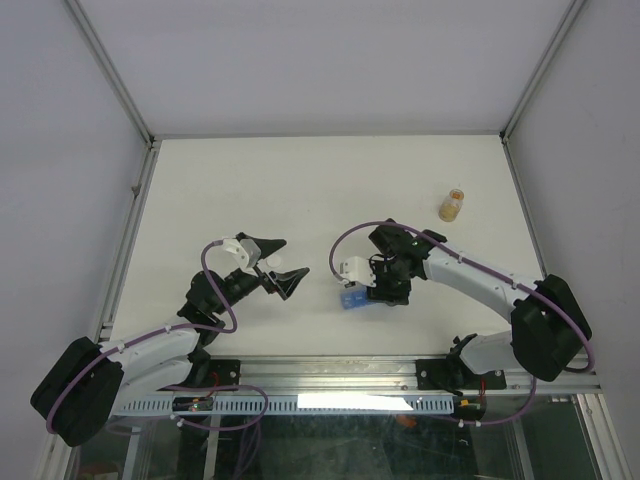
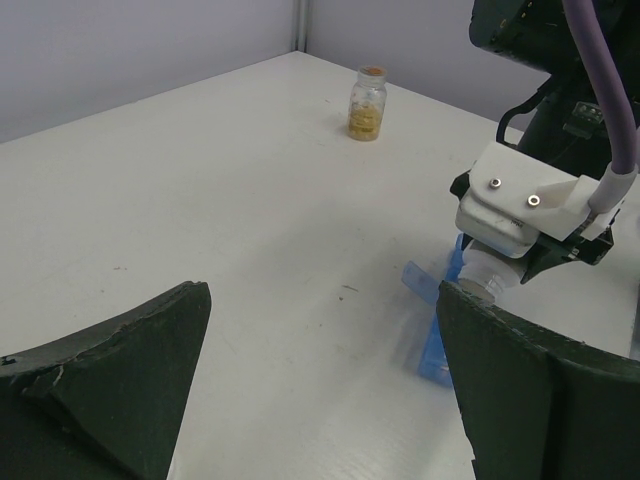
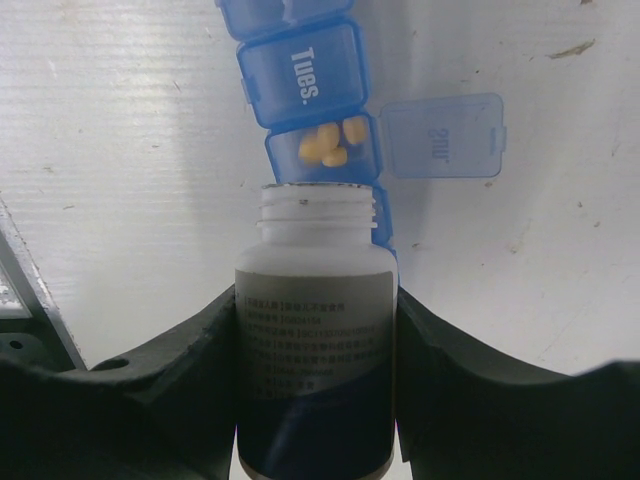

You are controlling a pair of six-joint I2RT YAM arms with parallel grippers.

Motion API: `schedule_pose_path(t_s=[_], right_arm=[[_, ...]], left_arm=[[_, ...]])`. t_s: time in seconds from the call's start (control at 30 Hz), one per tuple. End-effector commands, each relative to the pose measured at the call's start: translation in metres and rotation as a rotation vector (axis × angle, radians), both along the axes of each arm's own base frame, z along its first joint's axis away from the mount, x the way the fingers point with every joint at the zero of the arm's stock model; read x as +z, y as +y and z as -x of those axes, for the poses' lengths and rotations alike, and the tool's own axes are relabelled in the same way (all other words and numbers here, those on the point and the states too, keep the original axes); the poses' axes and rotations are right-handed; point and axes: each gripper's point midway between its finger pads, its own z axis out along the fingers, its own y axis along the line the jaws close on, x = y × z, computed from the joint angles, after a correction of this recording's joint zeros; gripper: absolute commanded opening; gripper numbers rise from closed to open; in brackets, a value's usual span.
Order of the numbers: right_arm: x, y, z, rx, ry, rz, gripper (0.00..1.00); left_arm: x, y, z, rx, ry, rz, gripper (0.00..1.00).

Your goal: Sort the pills into containers

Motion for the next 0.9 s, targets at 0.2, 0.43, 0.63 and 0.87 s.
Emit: schedule_pose_path(t_s=[0.2, 0.43, 0.63, 0.87], right_arm=[[0.013, 0.01, -0.014, -0.015, -0.057, -0.04, 0.0], [0.011, 0.013, -0.009, -0.033, -0.046, -0.1, 0.0], [0.02, 0.012, -0.012, -0.079, -0.062, -0.213, 0.0], [0.056, 0.025, -0.016, -0.103, -0.071, -0.527, 0.0]], left_arm=[[0.018, -0.001, 0.004, -0.017, -0.074, 0.03, 0.99], [0.018, -0.001, 0.005, -0.017, -0.075, 0.03, 0.99], [0.018, -0.001, 0.006, -0.018, -0.078, 0.033, 0.99], [0.022, -0.003, 0.014, -0.059, -0.075, 0.072, 0.99]])
